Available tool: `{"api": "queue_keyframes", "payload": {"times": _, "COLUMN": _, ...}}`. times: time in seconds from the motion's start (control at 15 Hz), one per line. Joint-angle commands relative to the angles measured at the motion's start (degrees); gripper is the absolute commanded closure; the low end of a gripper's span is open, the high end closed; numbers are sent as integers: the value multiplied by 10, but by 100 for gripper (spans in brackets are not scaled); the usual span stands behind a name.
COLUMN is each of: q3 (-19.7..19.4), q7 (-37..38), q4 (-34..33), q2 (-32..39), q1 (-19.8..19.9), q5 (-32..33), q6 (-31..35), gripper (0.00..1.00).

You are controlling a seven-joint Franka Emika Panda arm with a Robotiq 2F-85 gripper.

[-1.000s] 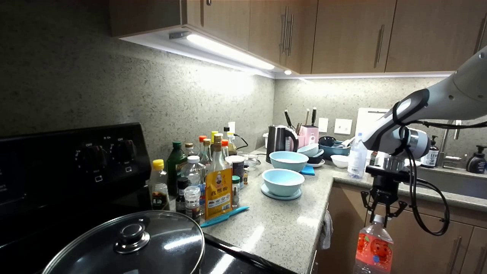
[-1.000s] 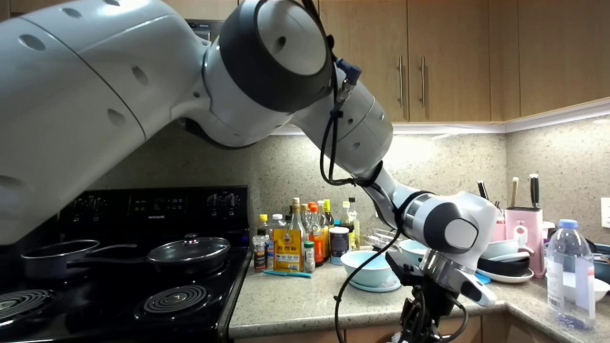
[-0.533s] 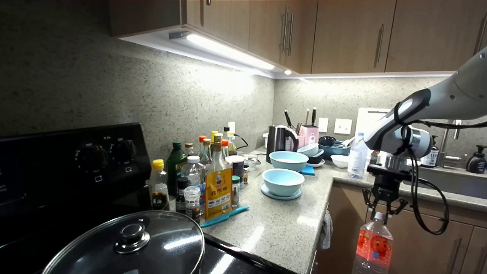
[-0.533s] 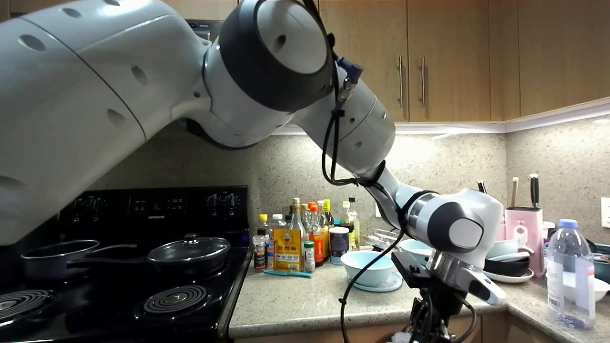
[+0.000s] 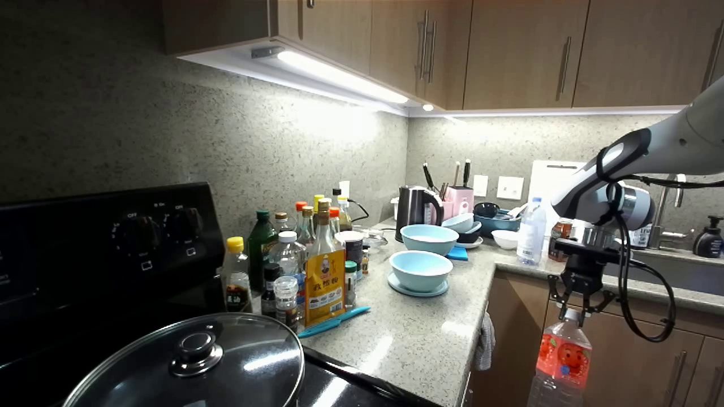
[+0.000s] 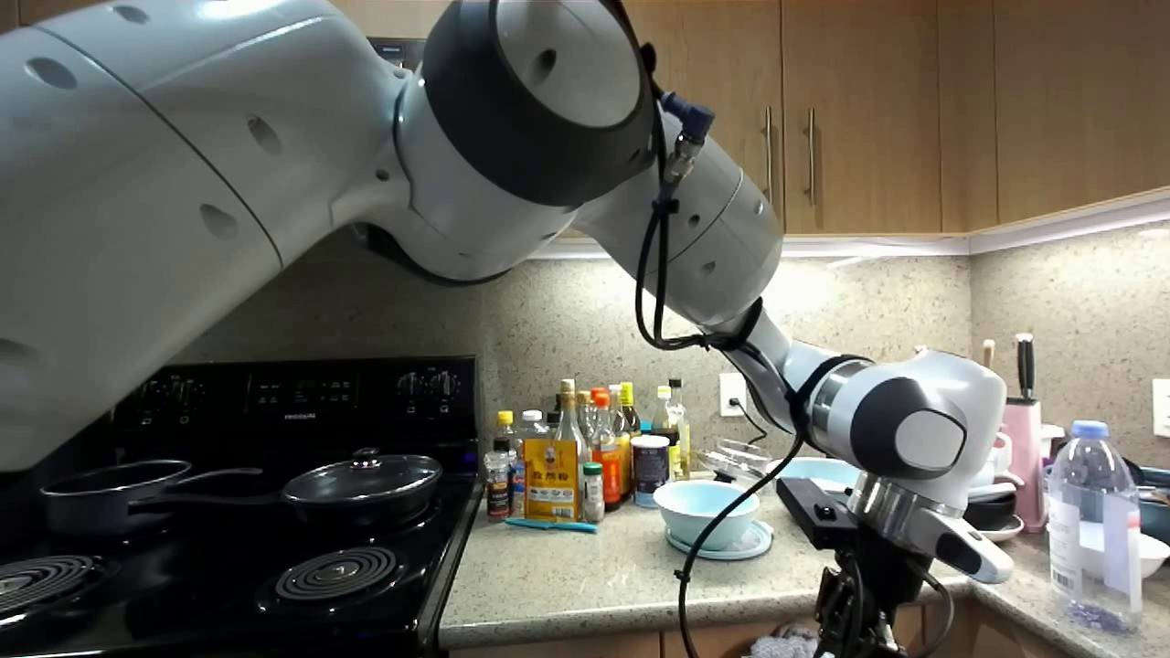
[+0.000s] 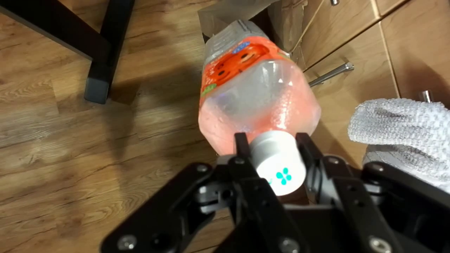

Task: Pick up the bottle from the counter and put it on the floor

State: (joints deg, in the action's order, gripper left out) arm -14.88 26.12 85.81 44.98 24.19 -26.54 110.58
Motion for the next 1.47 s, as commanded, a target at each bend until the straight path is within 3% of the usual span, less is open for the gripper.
{"api": "queue_keyframes", "payload": {"times": 0.0, "q3": 3, "q7": 3, "q4": -8, "q2": 7, "q1": 2, "q5": 4, "q6": 4, "gripper": 88}}
{"api": "queue_keyframes", "payload": {"times": 1.13, "q3": 12, "q7": 3, "q4": -88, "q2": 90, "q1": 8, "q5": 9, "q6": 7, "gripper": 88}}
{"api": "queue_keyframes", "payload": {"times": 1.2, "q3": 12, "q7": 3, "q4": -80, "q2": 86, "q1": 7, "q5": 7, "q6": 12, "gripper": 63}}
{"api": "queue_keyframes", "payload": {"times": 1.33, "q3": 13, "q7": 3, "q4": -85, "q2": 91, "q1": 8, "q5": 8, "q6": 12, "gripper": 63}}
{"api": "queue_keyframes", "payload": {"times": 1.4, "q3": 16, "q7": 1, "q4": -87, "q2": 92, "q1": 9, "q5": 6, "q6": 9, "gripper": 88}}
